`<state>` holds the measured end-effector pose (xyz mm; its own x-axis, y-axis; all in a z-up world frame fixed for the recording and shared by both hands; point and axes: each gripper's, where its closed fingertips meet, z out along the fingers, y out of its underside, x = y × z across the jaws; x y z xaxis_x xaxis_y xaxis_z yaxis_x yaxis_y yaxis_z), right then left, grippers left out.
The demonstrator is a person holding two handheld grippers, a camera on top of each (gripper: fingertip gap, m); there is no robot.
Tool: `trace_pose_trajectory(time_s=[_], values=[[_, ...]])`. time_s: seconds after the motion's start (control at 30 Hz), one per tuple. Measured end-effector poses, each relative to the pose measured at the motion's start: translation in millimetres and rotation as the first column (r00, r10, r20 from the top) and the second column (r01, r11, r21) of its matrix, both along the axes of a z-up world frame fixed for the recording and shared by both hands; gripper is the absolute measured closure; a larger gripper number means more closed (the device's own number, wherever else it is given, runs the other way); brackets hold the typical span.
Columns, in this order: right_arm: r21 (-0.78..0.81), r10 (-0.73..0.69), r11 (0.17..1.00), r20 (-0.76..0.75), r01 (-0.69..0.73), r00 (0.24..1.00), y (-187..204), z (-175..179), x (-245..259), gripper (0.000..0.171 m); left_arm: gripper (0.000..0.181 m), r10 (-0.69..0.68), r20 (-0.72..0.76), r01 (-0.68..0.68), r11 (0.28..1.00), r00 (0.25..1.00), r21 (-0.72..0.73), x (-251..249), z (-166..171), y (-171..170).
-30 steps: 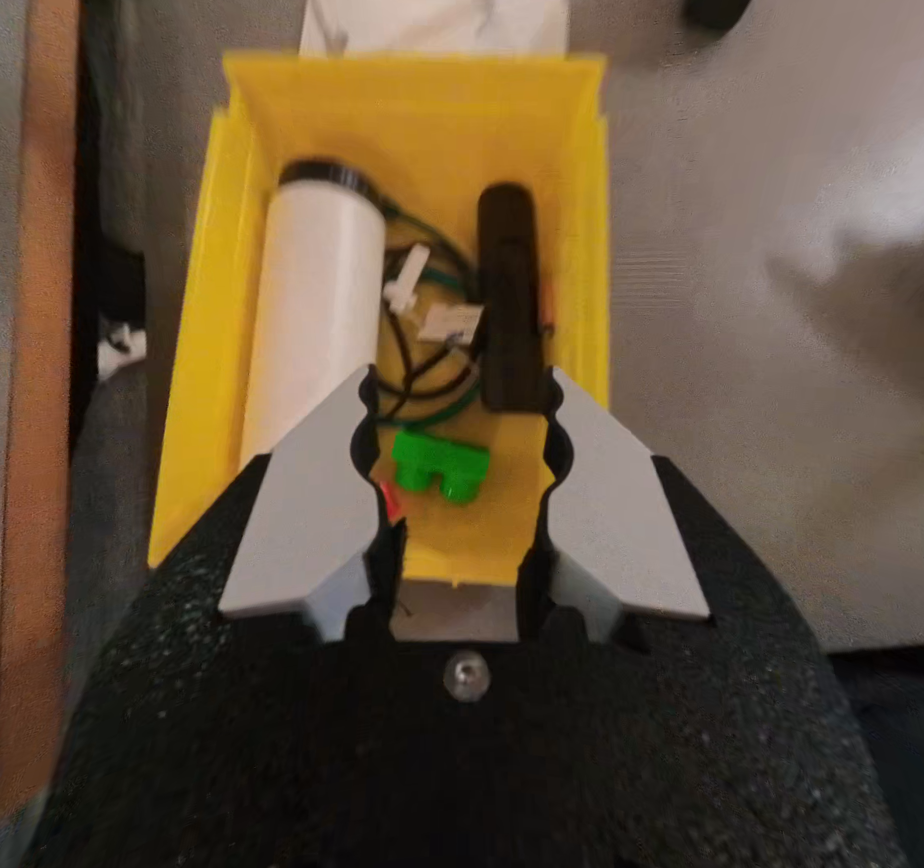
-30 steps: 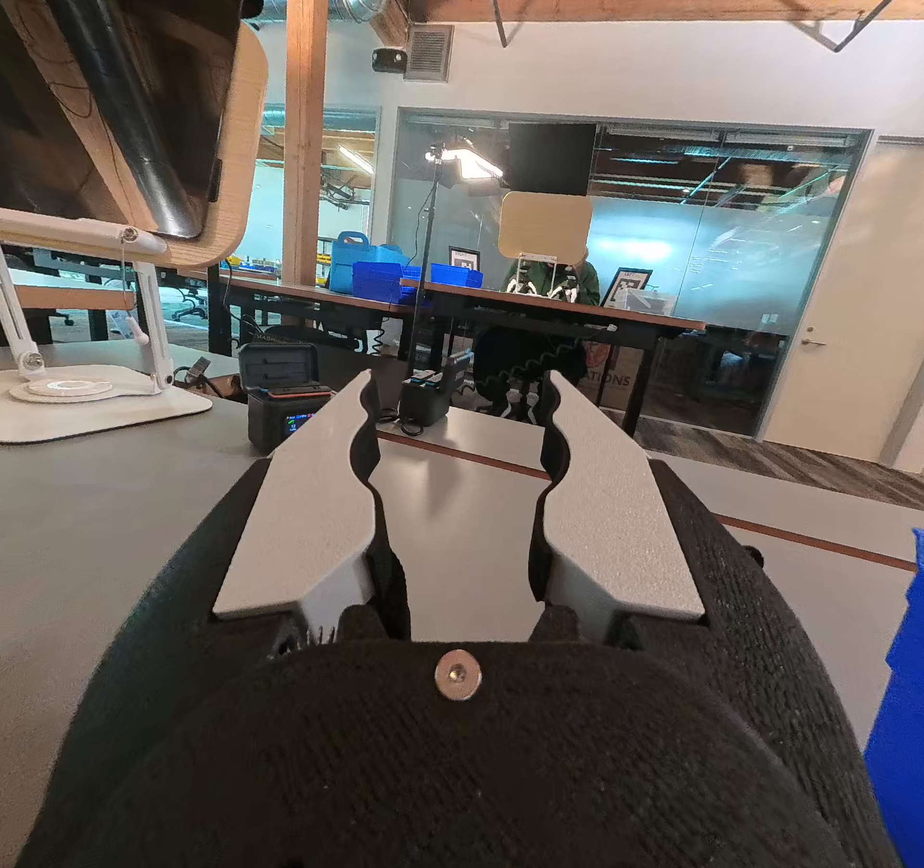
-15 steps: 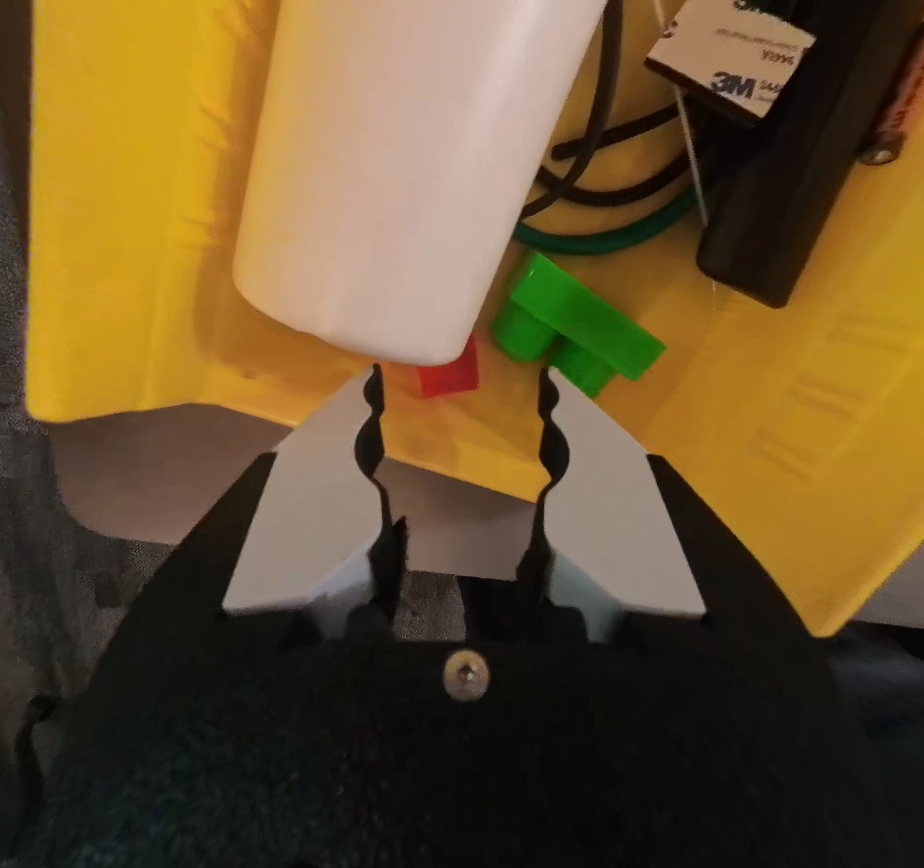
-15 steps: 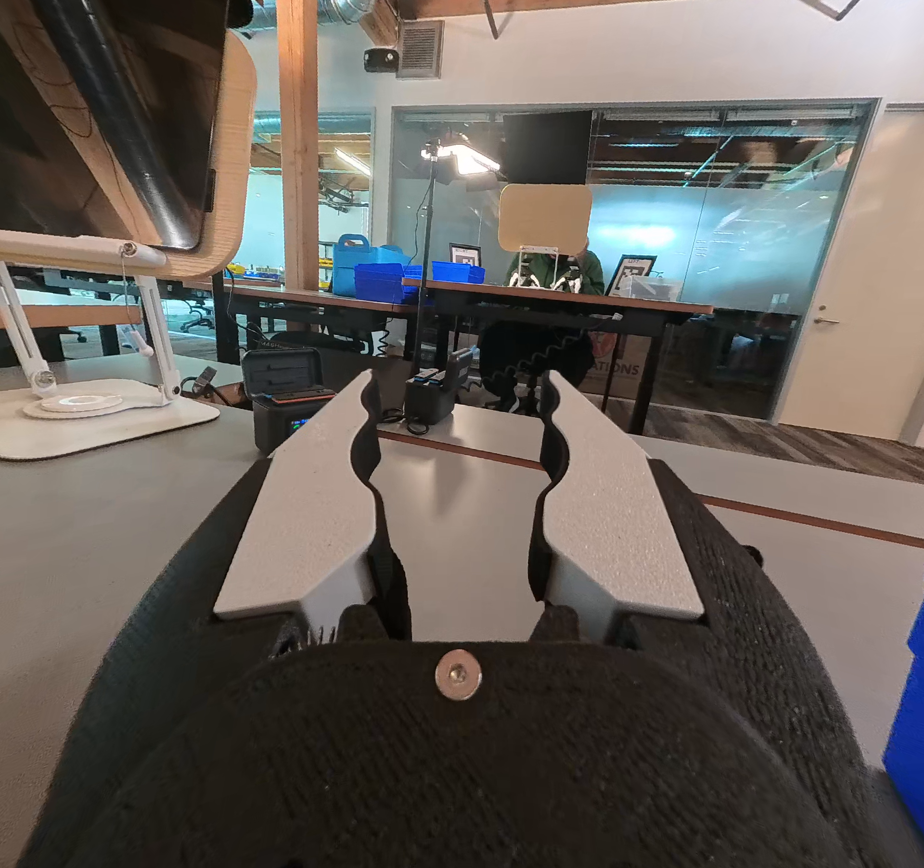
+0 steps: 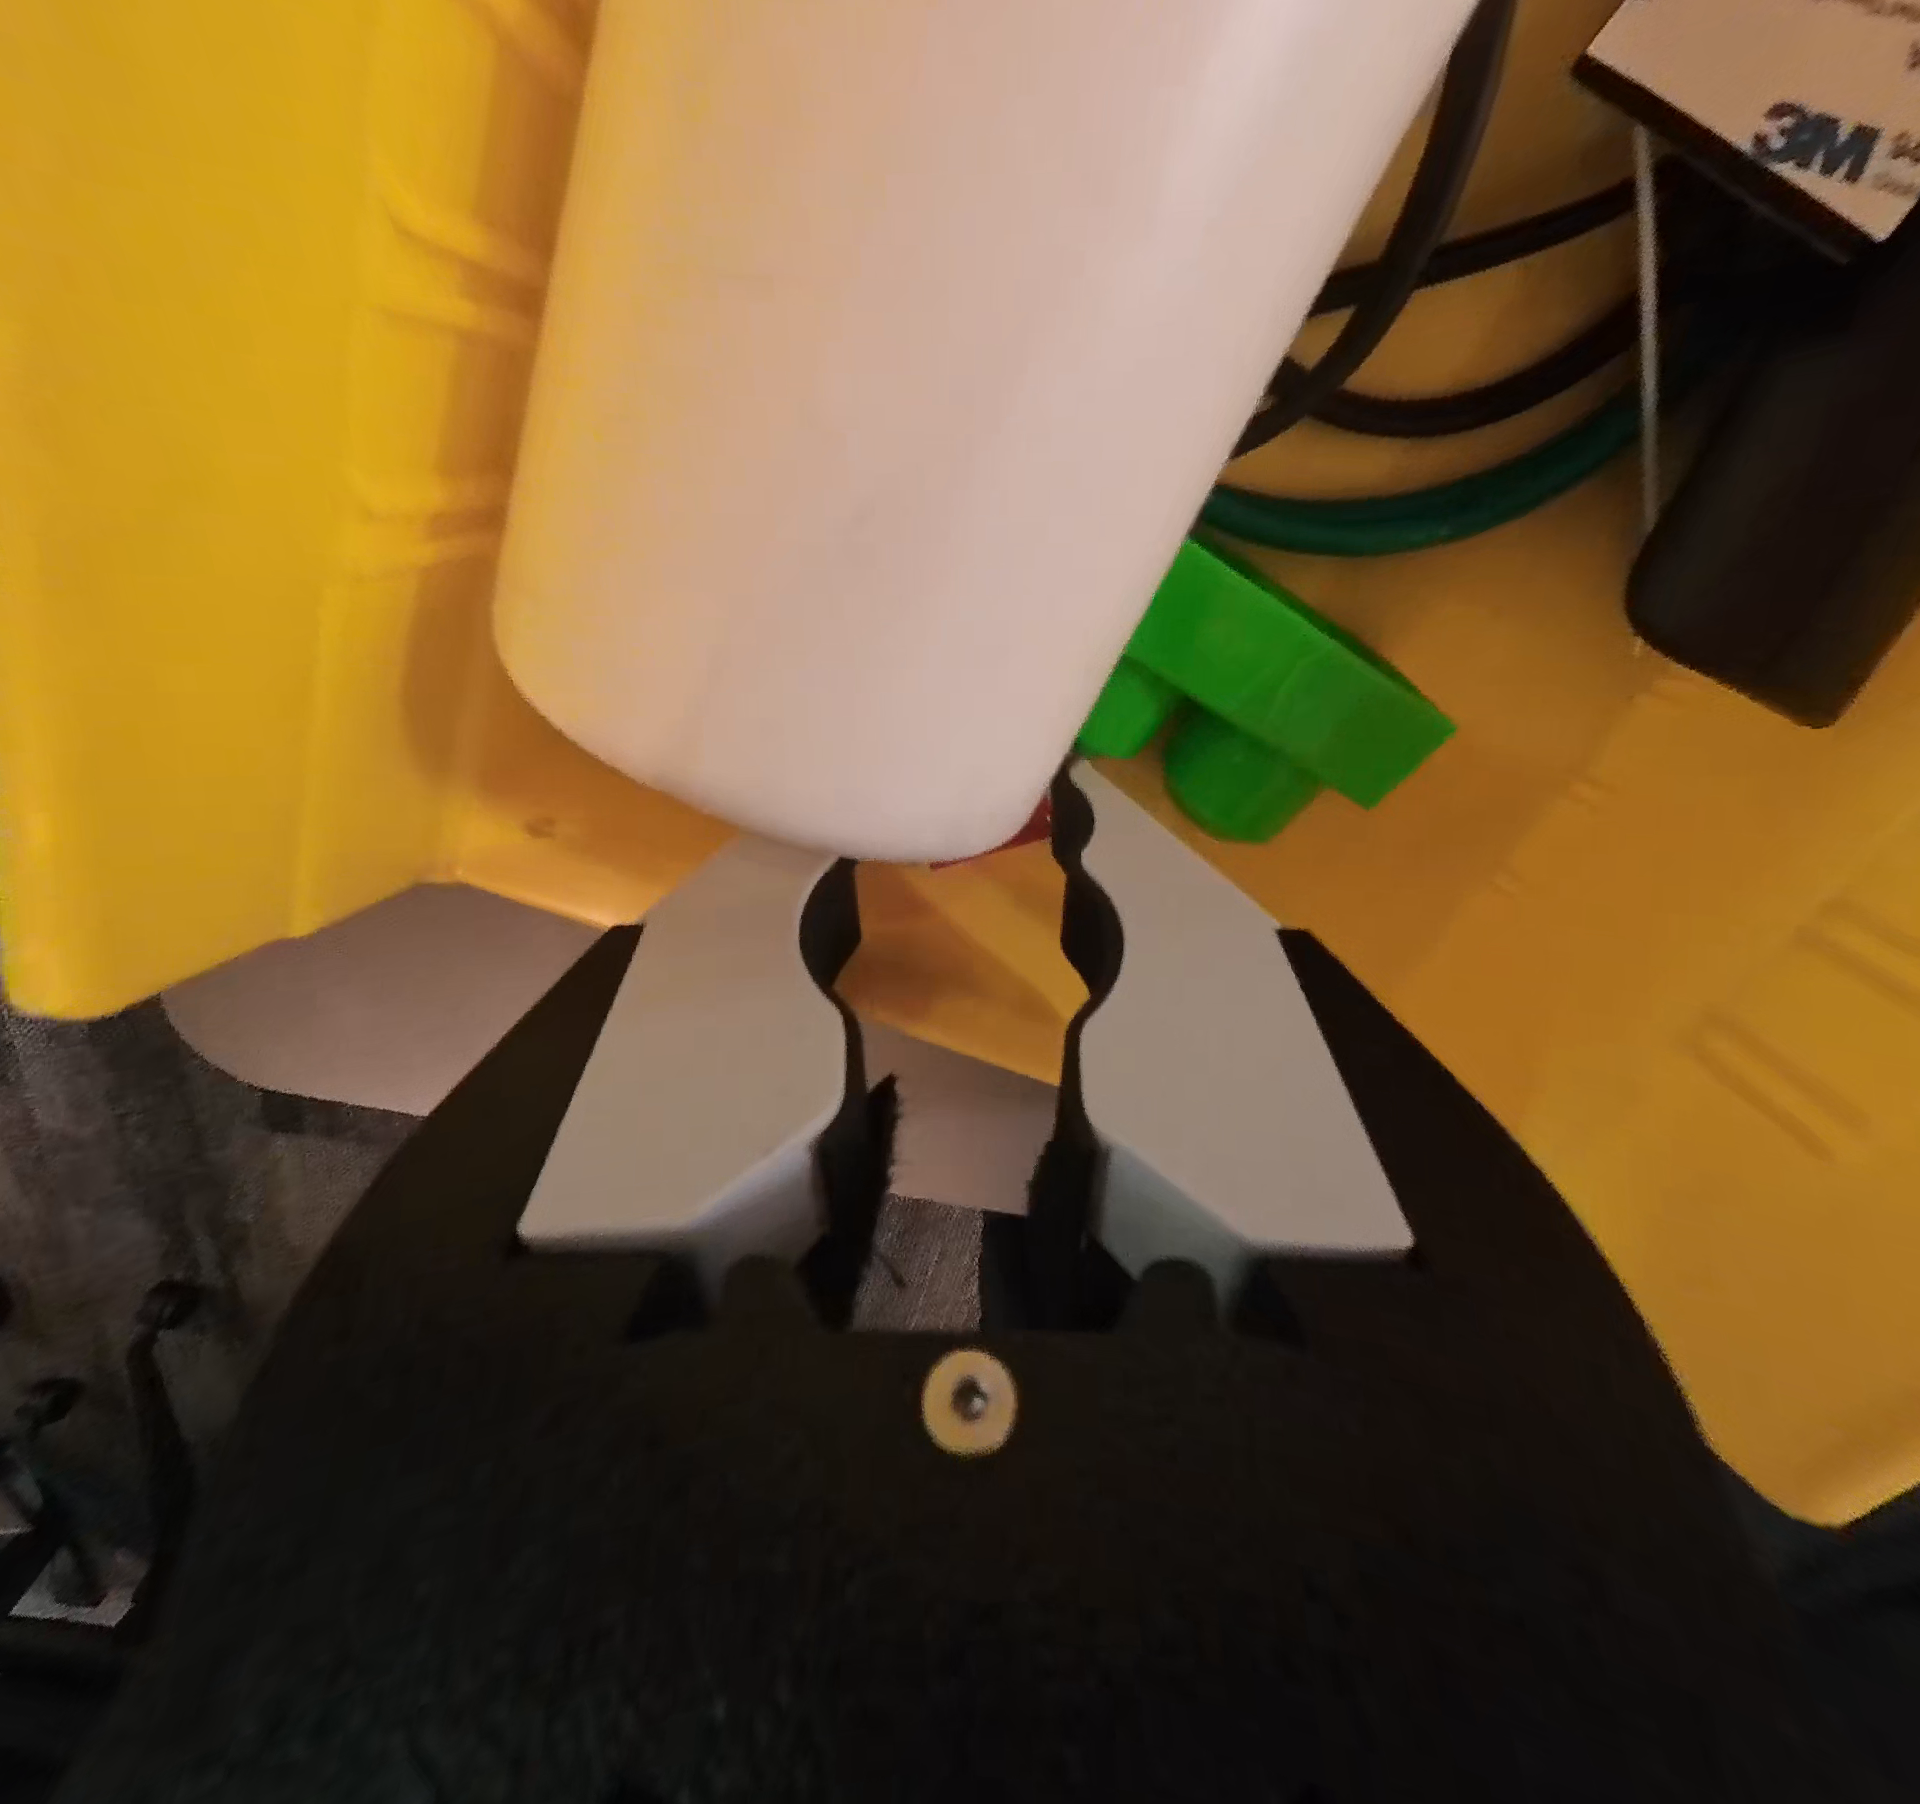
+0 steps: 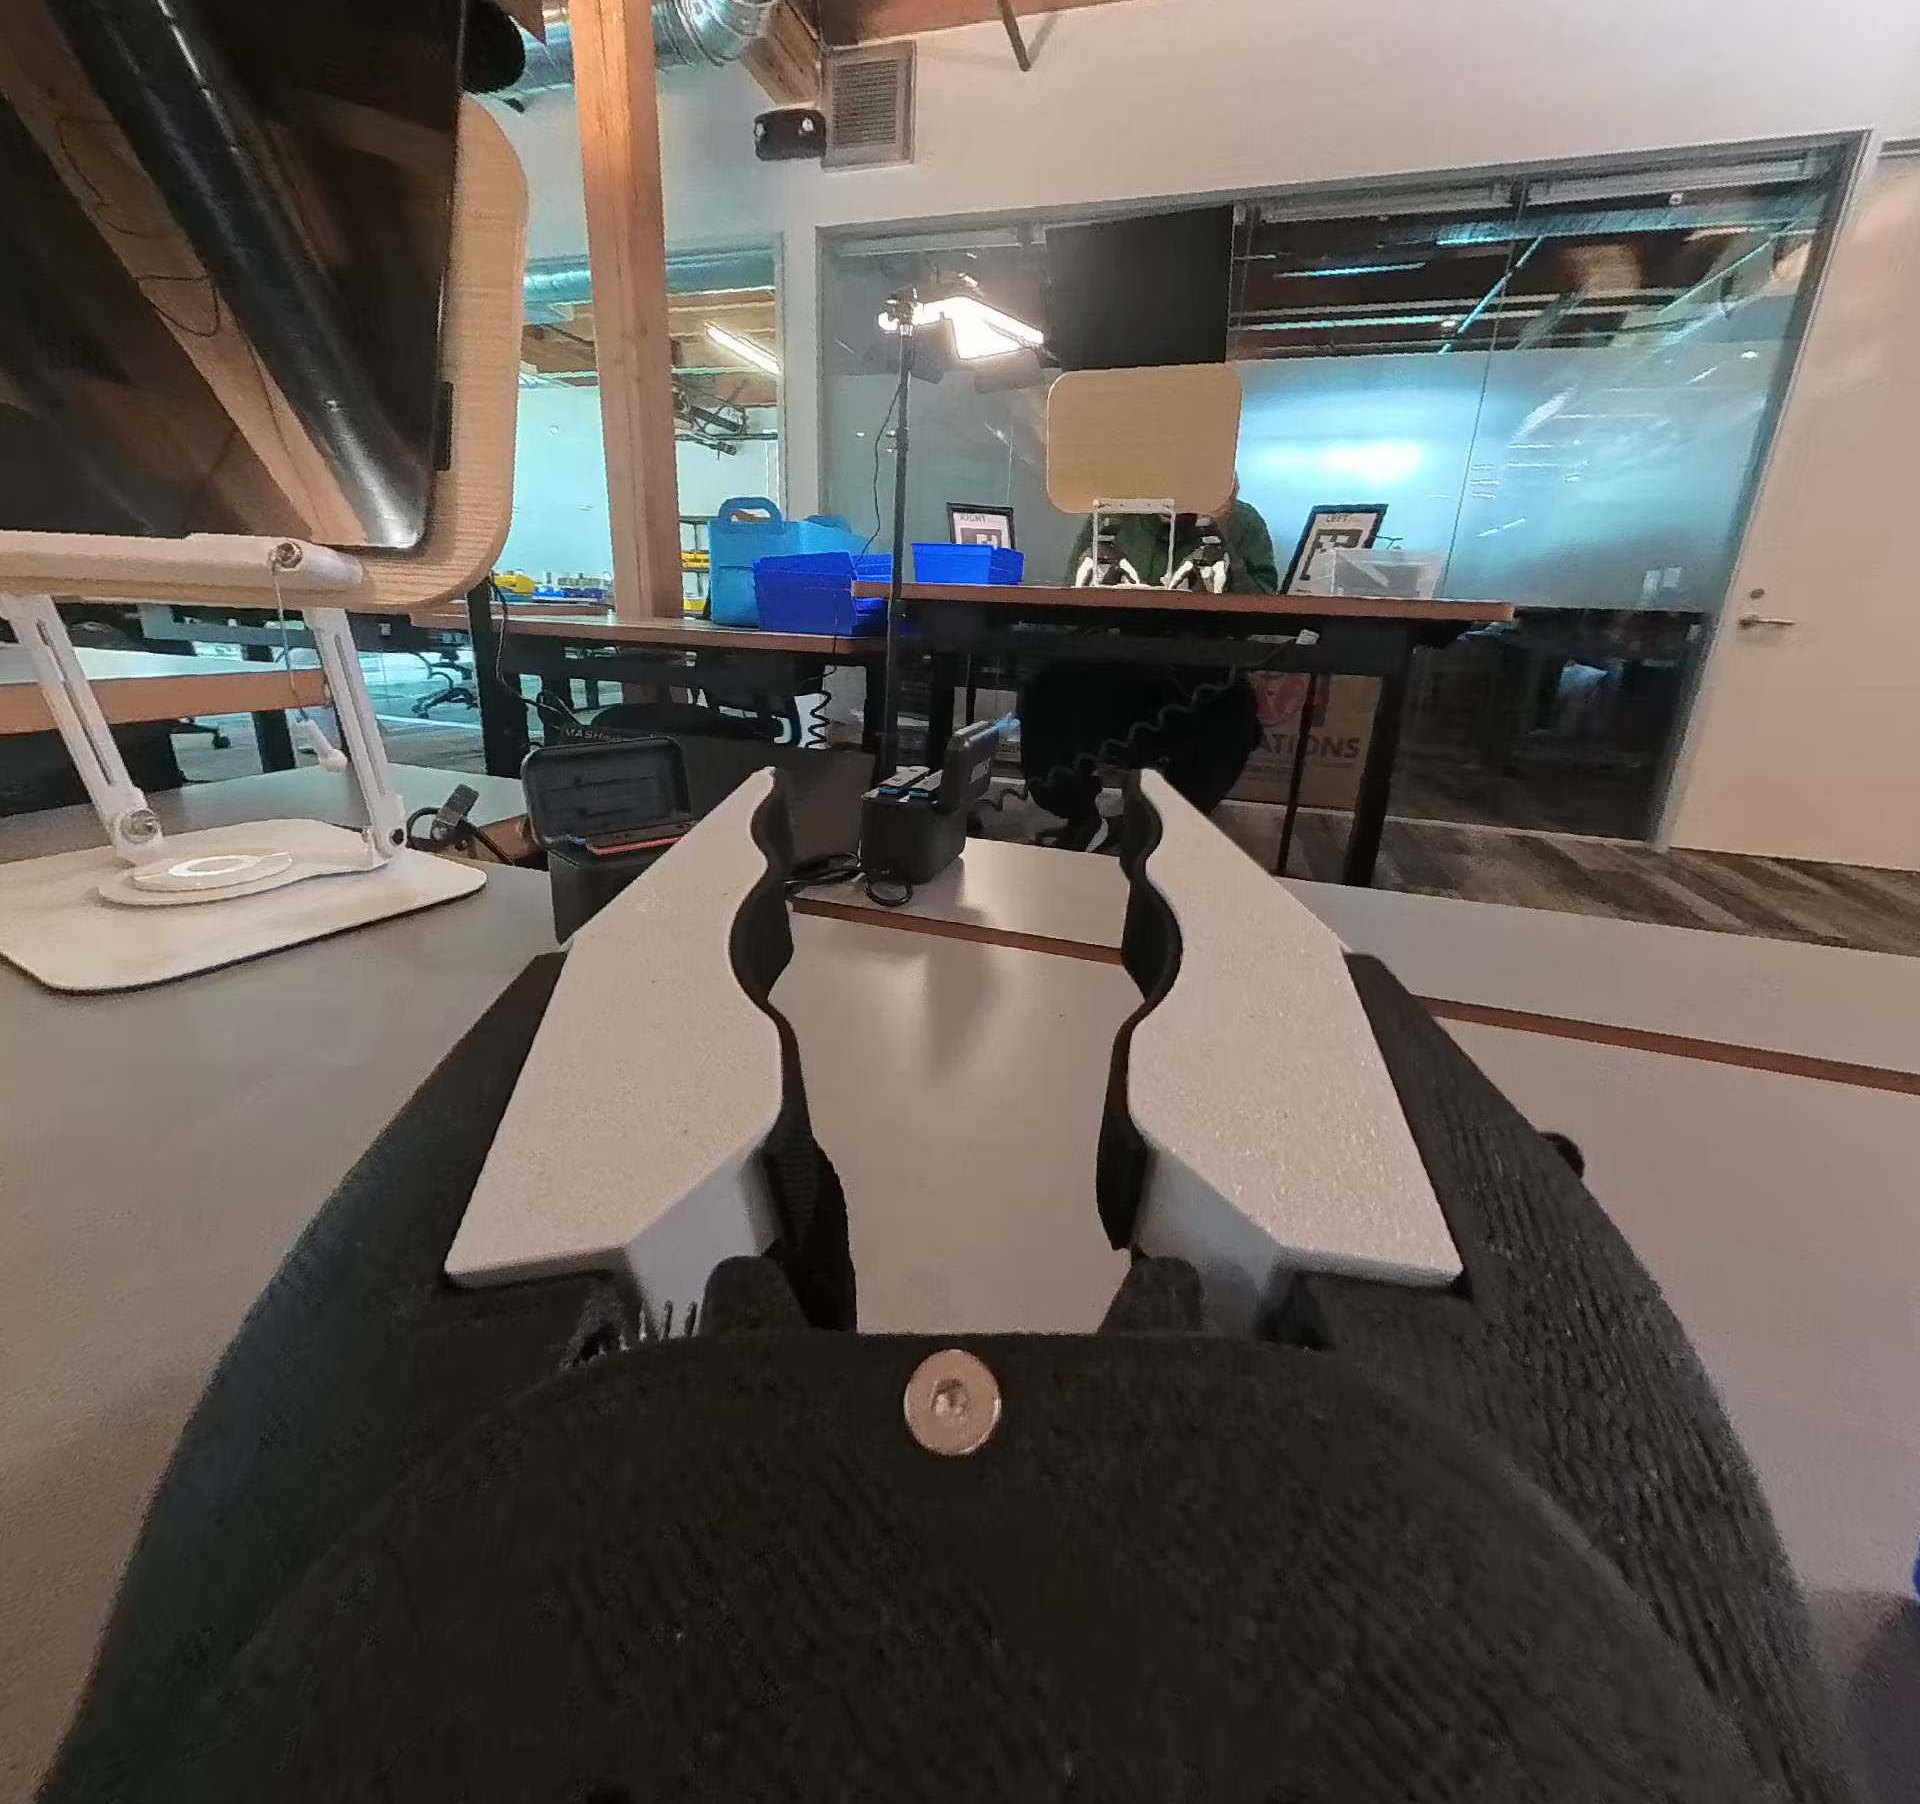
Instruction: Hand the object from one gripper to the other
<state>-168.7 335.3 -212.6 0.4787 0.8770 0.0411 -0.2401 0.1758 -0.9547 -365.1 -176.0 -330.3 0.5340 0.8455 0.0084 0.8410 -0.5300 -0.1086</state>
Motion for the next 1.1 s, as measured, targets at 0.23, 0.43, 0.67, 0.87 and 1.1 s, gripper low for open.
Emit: trace_pose_trajectory(time_s=[0.23,0.43,0.67,0.87,1.1], values=[[-0.022,0.002,1.000,-0.011,-0.003,1.000,2.5,-0.5,0.8,0.110,0.157,-0.088,0.081,0.084,0.995,0.993,0.059,17.7,1.4,11.4],[-0.028,0.003,1.000,-0.016,-0.003,1.000,2.8,-0.4,1.7,0.110,0.157,-0.145,-0.135,0.158,0.983,0.980,0.094,8.0,46.7,17.9],[-0.017,0.229,0.973,0.003,-0.229,0.973,-35.6,2.6,-18.6,0.122,0.158,-0.281,-0.679,0.657,0.645,0.678,0.390,32.8,190.2,131.5],[-0.288,0.804,0.534,-0.120,-0.795,0.583,-120.3,-2.5,-20.4,0.136,0.157,-0.279,-0.958,0.998,0.022,0.063,0.060,148.6,196.4,272.6],[-0.560,0.882,-0.107,-0.435,-0.822,0.182,-141.4,-11.4,23.6,0.136,0.157,-0.103,-0.980,0.965,-0.218,-0.169,-0.144,216.8,128.1,357.4]])
